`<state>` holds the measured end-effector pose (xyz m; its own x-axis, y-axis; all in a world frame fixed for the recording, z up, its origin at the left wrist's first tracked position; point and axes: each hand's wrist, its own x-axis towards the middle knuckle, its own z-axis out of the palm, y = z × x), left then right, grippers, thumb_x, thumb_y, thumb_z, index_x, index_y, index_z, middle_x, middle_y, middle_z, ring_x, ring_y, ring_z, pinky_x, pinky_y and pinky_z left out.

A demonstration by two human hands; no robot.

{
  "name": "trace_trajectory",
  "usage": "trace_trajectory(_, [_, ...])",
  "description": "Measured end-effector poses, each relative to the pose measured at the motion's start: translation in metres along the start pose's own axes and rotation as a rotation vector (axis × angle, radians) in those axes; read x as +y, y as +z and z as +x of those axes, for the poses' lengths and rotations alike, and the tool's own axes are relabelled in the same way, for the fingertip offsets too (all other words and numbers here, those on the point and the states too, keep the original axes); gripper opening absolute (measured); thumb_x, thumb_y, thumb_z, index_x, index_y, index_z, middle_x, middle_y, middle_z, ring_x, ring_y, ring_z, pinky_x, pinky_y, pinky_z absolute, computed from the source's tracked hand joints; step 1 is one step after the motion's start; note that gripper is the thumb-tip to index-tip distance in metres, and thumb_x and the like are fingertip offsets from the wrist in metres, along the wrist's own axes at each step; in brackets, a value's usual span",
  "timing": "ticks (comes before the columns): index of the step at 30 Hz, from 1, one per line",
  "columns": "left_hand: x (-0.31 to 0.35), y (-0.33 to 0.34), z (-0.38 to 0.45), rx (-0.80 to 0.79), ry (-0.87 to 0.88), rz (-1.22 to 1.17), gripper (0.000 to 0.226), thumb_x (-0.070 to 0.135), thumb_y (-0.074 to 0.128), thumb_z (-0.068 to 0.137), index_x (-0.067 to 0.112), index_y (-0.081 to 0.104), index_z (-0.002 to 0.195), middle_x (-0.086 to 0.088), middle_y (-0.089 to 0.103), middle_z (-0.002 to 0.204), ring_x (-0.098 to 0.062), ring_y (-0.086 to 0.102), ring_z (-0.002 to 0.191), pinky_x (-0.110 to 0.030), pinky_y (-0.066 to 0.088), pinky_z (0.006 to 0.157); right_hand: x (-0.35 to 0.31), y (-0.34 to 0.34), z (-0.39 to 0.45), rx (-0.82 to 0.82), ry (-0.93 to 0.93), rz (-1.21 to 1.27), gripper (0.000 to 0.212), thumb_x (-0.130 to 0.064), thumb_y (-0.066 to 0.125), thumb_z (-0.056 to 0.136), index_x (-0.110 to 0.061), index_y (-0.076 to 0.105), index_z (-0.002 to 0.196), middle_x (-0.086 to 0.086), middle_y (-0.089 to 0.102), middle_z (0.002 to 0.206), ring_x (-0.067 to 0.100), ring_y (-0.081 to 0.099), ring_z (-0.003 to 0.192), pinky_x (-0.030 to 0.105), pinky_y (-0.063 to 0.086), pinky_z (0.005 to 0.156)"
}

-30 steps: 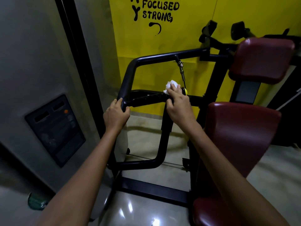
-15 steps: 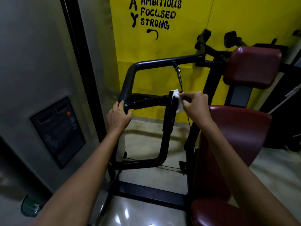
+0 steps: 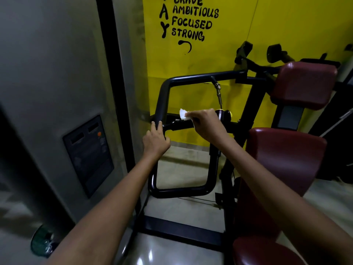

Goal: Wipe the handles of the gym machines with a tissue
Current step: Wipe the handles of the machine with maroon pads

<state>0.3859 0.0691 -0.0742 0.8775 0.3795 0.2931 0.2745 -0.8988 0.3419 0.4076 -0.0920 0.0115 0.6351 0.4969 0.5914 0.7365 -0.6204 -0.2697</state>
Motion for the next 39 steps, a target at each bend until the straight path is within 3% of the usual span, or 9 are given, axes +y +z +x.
trace_trajectory(8, [-0.006,0.0,0.005,-0.036,0.044,-0.002,0.068,0.037,0.047,0.092,0.013,0.019,0.15,-0.017,0.019,0.154,-0.033,0.041,0.128,-0.04,0.039,0.099,0.001,0.025,0.024,-0.153,0.027,-0.11,0.031,0.006,0.048,0.089,-0.006,0.069,0.108,0.02,0.07,0.099,0.034,0.067,0.087,0.047,0.054,0.076])
trace_trajectory(11, [-0.006,-0.001,0.009,-0.07,0.037,-0.034,0.065,0.039,0.046,0.093,0.013,0.022,0.148,-0.016,0.021,0.151,-0.034,0.04,0.126,-0.041,0.039,0.098,0.009,0.028,0.031,-0.182,0.05,-0.27,0.031,0.006,0.048,0.088,-0.005,0.067,0.11,0.018,0.069,0.098,0.034,0.063,0.089,0.044,0.052,0.076])
trace_trajectory(16, [-0.008,-0.003,0.028,-0.074,-0.001,-0.194,0.047,0.036,0.049,0.092,0.016,0.037,0.133,-0.015,0.033,0.134,-0.039,0.049,0.111,-0.042,0.041,0.092,0.006,0.034,0.04,-0.18,0.052,-0.424,0.019,-0.001,0.051,0.088,-0.004,0.065,0.1,0.017,0.066,0.088,0.034,0.063,0.084,0.032,0.036,0.059])
trace_trajectory(22, [-0.009,0.001,0.061,-0.249,-0.07,-0.365,0.055,0.038,0.038,0.098,0.026,0.019,0.149,-0.01,0.008,0.156,-0.04,0.035,0.131,-0.043,0.031,0.104,0.005,0.052,0.032,-0.384,0.166,-0.491,0.026,0.007,0.045,0.086,-0.001,0.061,0.105,0.017,0.062,0.104,0.034,0.058,0.1,0.035,0.038,0.071])
trace_trajectory(28, [-0.014,0.001,0.09,-0.29,0.02,-0.44,0.052,0.031,0.036,0.1,0.026,0.02,0.15,-0.005,-0.005,0.159,-0.038,0.025,0.137,-0.045,0.025,0.109,0.0,0.059,0.036,-0.311,0.372,-0.392,0.02,-0.001,0.045,0.085,-0.009,0.06,0.096,0.011,0.055,0.101,0.029,0.053,0.098,0.03,0.033,0.066])
trace_trajectory(31, [-0.023,0.009,0.097,-0.324,0.04,-0.532,0.05,0.027,0.04,0.1,0.03,0.026,0.148,-0.001,-0.009,0.159,-0.034,0.021,0.14,-0.044,0.026,0.111,-0.013,0.073,0.035,-0.29,0.327,-0.397,0.021,-0.007,0.045,0.088,-0.013,0.06,0.099,0.007,0.054,0.103,0.027,0.053,0.1,0.028,0.032,0.065])
trace_trajectory(34, [-0.027,0.013,0.096,-0.329,0.065,-0.583,0.046,0.028,0.039,0.1,0.032,0.032,0.146,0.003,-0.012,0.159,-0.033,0.025,0.139,-0.041,0.03,0.108,-0.014,0.082,0.028,-0.279,0.36,-0.375,0.024,-0.009,0.045,0.09,-0.009,0.059,0.109,0.007,0.054,0.117,0.027,0.051,0.112,0.029,0.039,0.072])
trace_trajectory(36, [-0.028,0.014,0.093,-0.334,0.074,-0.623,0.044,0.029,0.038,0.101,0.031,0.035,0.145,0.003,-0.013,0.159,-0.033,0.025,0.139,-0.04,0.03,0.107,-0.012,0.083,0.027,-0.222,0.448,-0.343,0.03,-0.011,0.045,0.092,-0.009,0.056,0.12,0.009,0.05,0.131,0.027,0.04,0.128,0.037,0.044,0.088])
trace_trajectory(39, [-0.031,0.014,0.095,-0.329,0.086,-0.664,0.042,0.028,0.039,0.101,0.03,0.037,0.143,0.002,-0.013,0.159,-0.033,0.023,0.14,-0.039,0.03,0.107,-0.017,0.089,0.034,-0.27,0.532,-0.285,0.046,-0.011,0.042,0.095,-0.012,0.038,0.14,0.006,0.029,0.151,0.022,0.013,0.144,0.04,0.027,0.107])
